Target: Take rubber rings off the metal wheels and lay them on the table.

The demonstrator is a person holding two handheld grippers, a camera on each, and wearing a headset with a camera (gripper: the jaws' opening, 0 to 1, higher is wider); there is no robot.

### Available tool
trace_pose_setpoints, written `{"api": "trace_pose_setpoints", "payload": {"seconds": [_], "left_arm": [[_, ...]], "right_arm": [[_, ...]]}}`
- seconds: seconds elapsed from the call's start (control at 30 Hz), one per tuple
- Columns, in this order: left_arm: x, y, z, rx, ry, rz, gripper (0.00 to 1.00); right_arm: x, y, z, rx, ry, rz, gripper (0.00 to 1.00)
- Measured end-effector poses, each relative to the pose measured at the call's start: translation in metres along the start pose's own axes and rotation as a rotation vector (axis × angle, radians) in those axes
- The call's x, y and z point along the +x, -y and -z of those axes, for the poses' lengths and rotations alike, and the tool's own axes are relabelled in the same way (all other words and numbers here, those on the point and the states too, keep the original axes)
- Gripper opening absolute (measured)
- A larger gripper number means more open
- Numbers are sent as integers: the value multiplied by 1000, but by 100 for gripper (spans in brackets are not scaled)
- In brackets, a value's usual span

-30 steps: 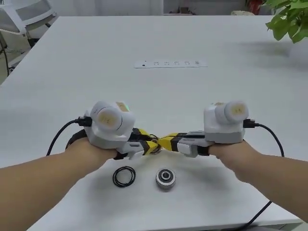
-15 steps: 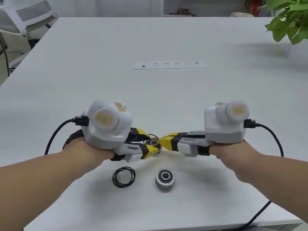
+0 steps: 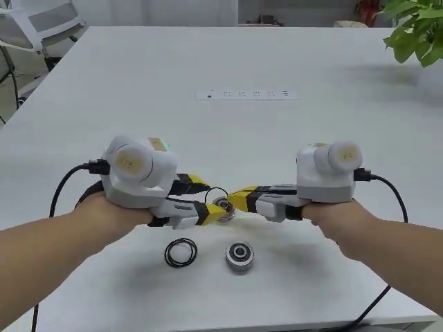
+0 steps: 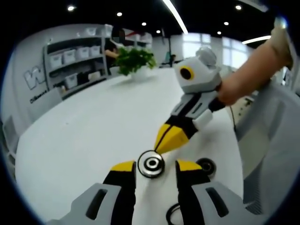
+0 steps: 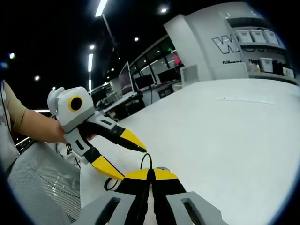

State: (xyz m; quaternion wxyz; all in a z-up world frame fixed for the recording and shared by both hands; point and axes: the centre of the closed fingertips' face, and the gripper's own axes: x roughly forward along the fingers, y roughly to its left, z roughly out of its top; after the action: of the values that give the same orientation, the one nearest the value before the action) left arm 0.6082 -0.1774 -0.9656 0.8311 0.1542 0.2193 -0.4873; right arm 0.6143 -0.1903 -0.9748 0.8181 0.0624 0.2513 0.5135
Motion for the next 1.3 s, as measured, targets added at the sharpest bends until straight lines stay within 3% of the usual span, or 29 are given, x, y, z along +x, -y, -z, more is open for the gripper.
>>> {"api": "trace_pose_setpoints", "payload": {"seconds": [0.37,0.73,1.03,1.3], "left_arm": [[-29,4,-11,-23,48,-12,44],[-59,15,-24,-30,96,-18,52],[-82,21,-20,-43,112,-31,59],[-101,21,-10,-50,98,-55,62]], "right_arm": [[-4,-16,-9,8,26,-23,0],[-8,-32,-20,8,51,-64,0],[-9,-47,-20,6,39,-100,0],[-6,-58,-15,-5,10,-128,0]]}}
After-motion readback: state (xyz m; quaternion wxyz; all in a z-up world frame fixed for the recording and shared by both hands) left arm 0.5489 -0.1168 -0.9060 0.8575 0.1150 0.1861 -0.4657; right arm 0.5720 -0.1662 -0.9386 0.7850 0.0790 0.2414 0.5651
